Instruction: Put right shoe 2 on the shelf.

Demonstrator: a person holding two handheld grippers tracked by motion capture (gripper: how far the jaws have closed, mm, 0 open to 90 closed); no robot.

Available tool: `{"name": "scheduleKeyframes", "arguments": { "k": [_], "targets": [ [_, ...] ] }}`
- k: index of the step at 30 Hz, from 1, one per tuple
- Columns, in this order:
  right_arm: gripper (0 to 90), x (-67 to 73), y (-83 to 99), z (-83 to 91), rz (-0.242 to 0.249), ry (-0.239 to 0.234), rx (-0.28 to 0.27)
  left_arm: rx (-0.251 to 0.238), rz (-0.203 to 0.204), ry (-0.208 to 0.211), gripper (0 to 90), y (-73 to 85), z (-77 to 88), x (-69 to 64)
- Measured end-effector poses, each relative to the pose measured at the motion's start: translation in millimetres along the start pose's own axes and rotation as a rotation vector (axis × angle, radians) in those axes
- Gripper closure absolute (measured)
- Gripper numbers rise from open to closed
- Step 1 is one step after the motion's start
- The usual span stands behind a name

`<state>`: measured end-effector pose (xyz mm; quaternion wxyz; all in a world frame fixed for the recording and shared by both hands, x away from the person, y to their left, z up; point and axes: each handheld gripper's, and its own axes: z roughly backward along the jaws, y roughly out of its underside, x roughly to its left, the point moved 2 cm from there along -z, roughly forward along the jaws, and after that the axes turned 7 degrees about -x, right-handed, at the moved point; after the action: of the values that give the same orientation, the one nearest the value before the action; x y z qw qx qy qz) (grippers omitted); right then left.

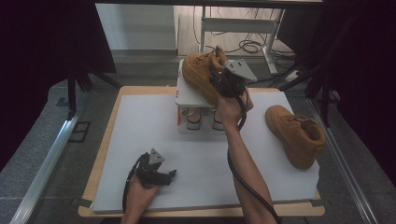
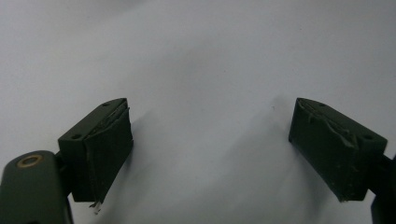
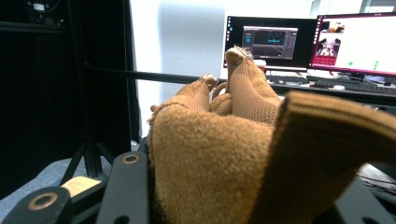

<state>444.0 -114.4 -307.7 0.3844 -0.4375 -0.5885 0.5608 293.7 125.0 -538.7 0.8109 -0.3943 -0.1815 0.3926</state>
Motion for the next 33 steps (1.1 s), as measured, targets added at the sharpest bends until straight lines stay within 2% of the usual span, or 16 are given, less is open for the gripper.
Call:
{"name": "scheduleKeyframes", "arguments": {
  "k": [10,16,18,23,27,29,33],
  "targets": [
    [53.1,4.4,3.2,-17.8,-0.03,0.003,-0.006,0.0,0.0,0.001,13.2,0.0,-0.2,0.4],
    [52.3,6.6,13.0,-26.9,-0.038,0.009,0.003,-0.002,0.001,0.001,13.3,0.0,-0.3,0.1],
    [51.2,4.9,16.3,-26.8,-0.054,0.009,-0.004,-0.002,0.002,0.001,13.3,0.0,-0.3,0.1],
    [38.5,-0.3,24.2,-21.7,-0.065,-0.009,-0.002,0.002,-0.001,0.002,13.2,0.0,-0.1,0.5],
    [29.0,-6.1,27.8,-19.0,-0.058,-0.058,0.006,0.003,-0.001,0.001,13.2,0.0,0.0,0.3],
    [24.2,-6.2,25.8,-20.2,-0.036,-0.079,0.029,0.0,0.001,0.001,13.2,0.0,-0.2,0.2],
    [18.5,-7.8,24.7,-21.3,-0.047,-0.086,0.056,0.001,0.0,-0.001,13.2,0.0,-0.2,-0.1]
  ]
}}
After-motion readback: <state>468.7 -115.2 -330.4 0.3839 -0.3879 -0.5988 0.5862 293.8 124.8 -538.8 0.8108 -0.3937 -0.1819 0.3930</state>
